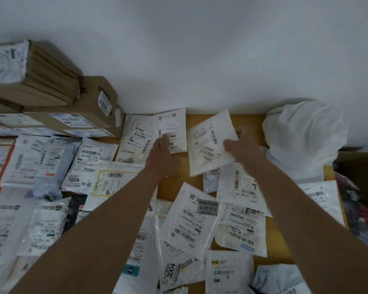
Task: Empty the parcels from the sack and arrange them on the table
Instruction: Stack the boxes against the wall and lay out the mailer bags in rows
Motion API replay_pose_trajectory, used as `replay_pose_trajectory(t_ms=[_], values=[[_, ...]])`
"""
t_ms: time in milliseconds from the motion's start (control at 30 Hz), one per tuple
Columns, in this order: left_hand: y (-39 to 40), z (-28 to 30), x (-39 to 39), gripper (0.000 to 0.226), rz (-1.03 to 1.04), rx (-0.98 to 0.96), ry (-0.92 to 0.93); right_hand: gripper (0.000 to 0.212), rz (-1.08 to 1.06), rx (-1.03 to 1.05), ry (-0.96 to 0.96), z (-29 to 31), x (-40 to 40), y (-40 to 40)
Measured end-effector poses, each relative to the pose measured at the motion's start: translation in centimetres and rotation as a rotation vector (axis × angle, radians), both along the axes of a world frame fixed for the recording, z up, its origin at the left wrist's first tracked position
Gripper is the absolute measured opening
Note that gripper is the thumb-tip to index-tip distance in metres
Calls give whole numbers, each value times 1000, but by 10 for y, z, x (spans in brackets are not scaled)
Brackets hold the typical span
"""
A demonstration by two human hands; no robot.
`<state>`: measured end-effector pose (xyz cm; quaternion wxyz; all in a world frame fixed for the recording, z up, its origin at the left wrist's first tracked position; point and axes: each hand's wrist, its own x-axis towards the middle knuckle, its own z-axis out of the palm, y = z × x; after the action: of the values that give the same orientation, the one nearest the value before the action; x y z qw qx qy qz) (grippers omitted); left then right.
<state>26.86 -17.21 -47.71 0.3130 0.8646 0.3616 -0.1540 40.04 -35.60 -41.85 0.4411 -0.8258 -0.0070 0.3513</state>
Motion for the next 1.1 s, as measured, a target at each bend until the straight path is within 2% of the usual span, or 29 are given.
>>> replay_pose_trajectory(t_ms=[67, 133, 300, 367, 400, 433, 467, 500, 533, 567, 633, 700, 800, 900, 933, 1000, 1100], values=[[1, 2, 3, 81, 0, -9, 27, 22, 185, -161, -25, 13, 26, -13], [5, 4, 3, 76, 29, -29, 35, 22, 427, -367, -85, 27, 51, -3], [14, 6, 5, 69, 82, -91, -29, 36, 920, -761, -396, 20, 71, 62], [15, 5, 4, 69, 113, -117, -54, 47, 1030, -788, -532, 1, 59, 78], [14, 4, 4, 71, 106, -114, -46, 53, 1022, -731, -631, -8, 51, 77], [13, 4, 5, 74, 83, -106, -27, 57, 912, -636, -771, -15, 43, 72], [11, 4, 6, 78, 60, -96, -6, 59, 699, -542, -892, -22, 33, 62], [10, 4, 6, 79, 44, -86, 15, 60, 443, -482, -934, -25, 20, 48], [9, 3, 7, 78, 29, -70, 30, 65, 221, -472, -842, -26, 4, 35], [7, 2, 7, 77, 14, -52, 43, 75, 90, -487, -670, -29, -12, 23], [8, 1, 6, 78, 0, -29, 53, 98, 68, -555, -390, -37, -40, 14], [8, 0, 6, 79, -10, -33, 71, 106, 77, -572, -280, -44, -50, 20], [13, 3, 7, 79, -10, -40, 80, 86, -31, -447, -299, -49, -39, 43], [14, 3, 2, 77, -19, -42, 94, 62, -102, -79, -293, -40, -27, 47], [15, 2, 0, 77, -27, -49, 96, 56, -115, -27, -304, -33, -17, 44], [16, 3, 0, 76, -44, -69, 81, 41, -46, -100, -354, -20, 10, 39], [18, 7, 2, 71, -72, -72, 69, 36, 254, -271, -376, -7, 45, 50]])
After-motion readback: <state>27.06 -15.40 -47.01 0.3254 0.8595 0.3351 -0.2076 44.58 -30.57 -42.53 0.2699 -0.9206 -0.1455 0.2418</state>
